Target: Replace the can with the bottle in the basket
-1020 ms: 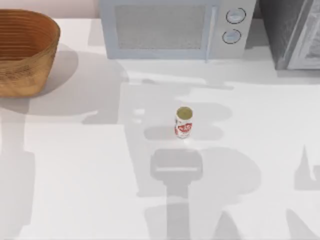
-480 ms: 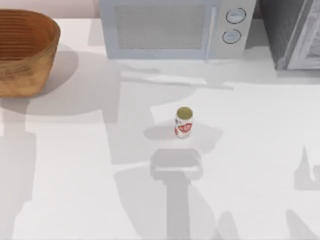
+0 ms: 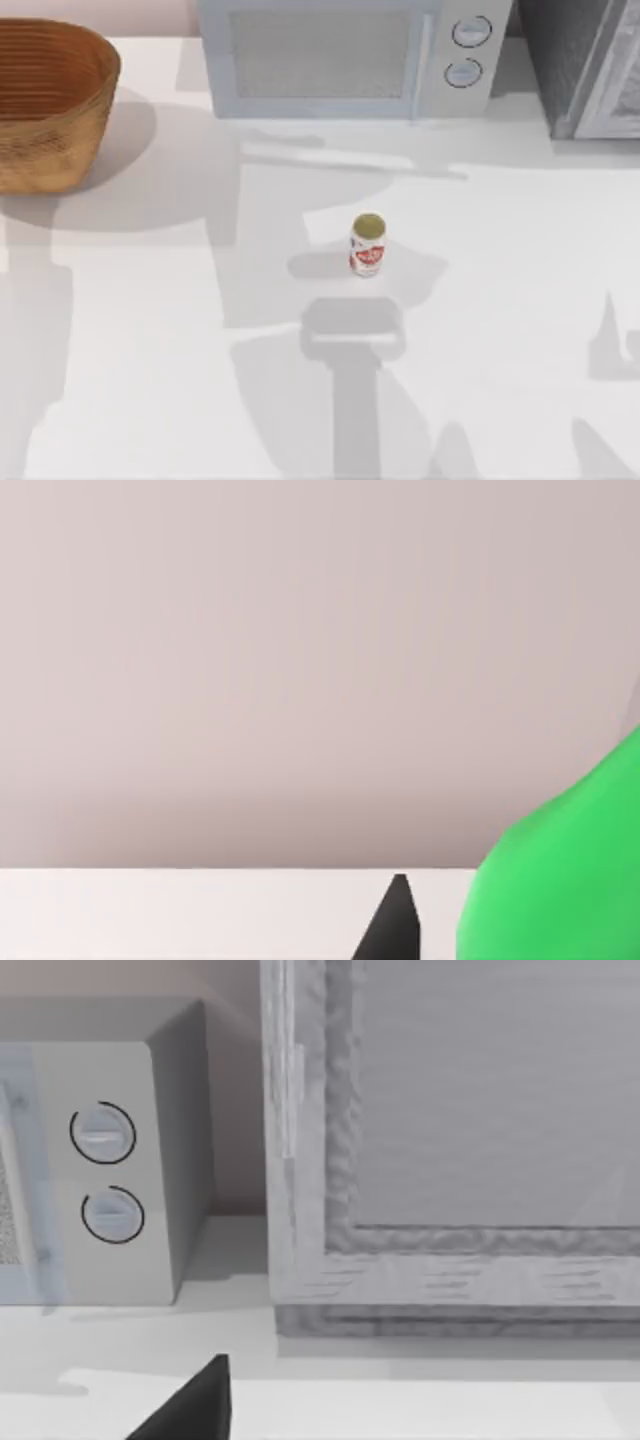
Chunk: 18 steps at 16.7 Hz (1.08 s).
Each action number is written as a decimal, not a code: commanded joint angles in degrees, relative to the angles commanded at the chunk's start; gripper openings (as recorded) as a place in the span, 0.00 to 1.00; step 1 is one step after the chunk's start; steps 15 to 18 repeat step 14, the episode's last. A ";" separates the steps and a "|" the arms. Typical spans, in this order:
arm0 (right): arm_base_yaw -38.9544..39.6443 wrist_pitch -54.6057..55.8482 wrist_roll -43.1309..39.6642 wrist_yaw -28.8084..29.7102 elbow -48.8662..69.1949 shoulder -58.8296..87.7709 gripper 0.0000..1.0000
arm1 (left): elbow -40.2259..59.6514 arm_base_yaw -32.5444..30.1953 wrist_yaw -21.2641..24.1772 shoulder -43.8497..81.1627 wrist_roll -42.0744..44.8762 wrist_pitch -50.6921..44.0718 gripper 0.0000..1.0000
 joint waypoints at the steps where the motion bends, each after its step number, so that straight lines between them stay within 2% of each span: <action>1: 0.00 0.00 0.00 0.00 0.00 0.00 1.00 | 0.00 0.00 0.00 0.00 0.00 0.00 0.45; 8: 0.00 0.00 0.00 0.00 0.00 0.00 1.00 | 0.00 0.00 0.00 0.00 0.00 0.00 0.98; 18: 0.00 0.00 0.00 0.00 0.00 0.00 1.00 | 0.00 0.00 0.00 0.00 0.00 0.00 1.00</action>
